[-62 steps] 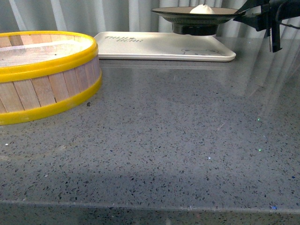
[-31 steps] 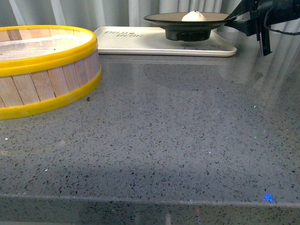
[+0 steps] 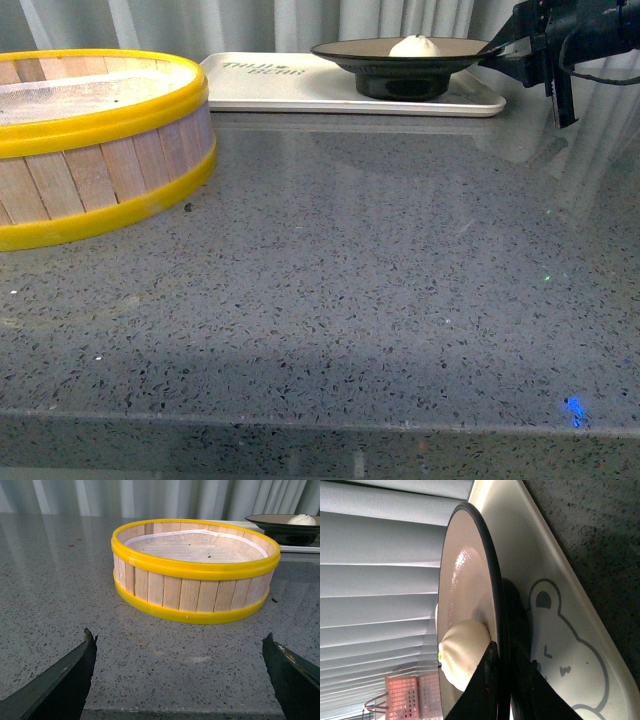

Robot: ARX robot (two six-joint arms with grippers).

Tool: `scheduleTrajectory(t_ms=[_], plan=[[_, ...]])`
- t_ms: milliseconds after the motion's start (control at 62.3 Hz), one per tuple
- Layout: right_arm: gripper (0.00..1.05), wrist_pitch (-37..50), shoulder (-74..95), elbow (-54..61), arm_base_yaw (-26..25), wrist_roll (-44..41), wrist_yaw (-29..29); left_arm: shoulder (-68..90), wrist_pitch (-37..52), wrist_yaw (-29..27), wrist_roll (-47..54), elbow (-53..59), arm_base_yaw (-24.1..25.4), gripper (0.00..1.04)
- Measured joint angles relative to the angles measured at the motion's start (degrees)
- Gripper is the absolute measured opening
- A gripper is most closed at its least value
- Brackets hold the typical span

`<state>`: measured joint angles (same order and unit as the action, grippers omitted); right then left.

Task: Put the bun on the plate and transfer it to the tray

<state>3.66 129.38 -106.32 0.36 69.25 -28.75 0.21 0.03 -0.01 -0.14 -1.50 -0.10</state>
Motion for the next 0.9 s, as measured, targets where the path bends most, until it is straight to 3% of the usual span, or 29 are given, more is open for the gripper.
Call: scheduleTrajectory(t_ms=[241, 466, 514, 899], plan=[[0.42, -1.3, 0.0, 0.0, -0.1, 0.2, -0.6, 0.0, 0.0, 0.0, 0.0, 0.0, 0.0, 0.98], [0.91, -1.7, -0.2, 0.0, -0.9, 1.1, -0.9, 0.0, 0.0, 0.0, 0.0, 0.0, 0.0, 0.98], [0.97, -2.0, -0.5, 0.0, -1.0, 1.4, -0.9, 0.0, 0.0, 0.0, 0.0, 0.0, 0.0, 0.98], [0.96, -0.2, -2.1, 0.3, -1.8, 2.6, -1.3, 0.0, 0.0, 0.0, 0.0, 0.0, 0.0, 0.98]])
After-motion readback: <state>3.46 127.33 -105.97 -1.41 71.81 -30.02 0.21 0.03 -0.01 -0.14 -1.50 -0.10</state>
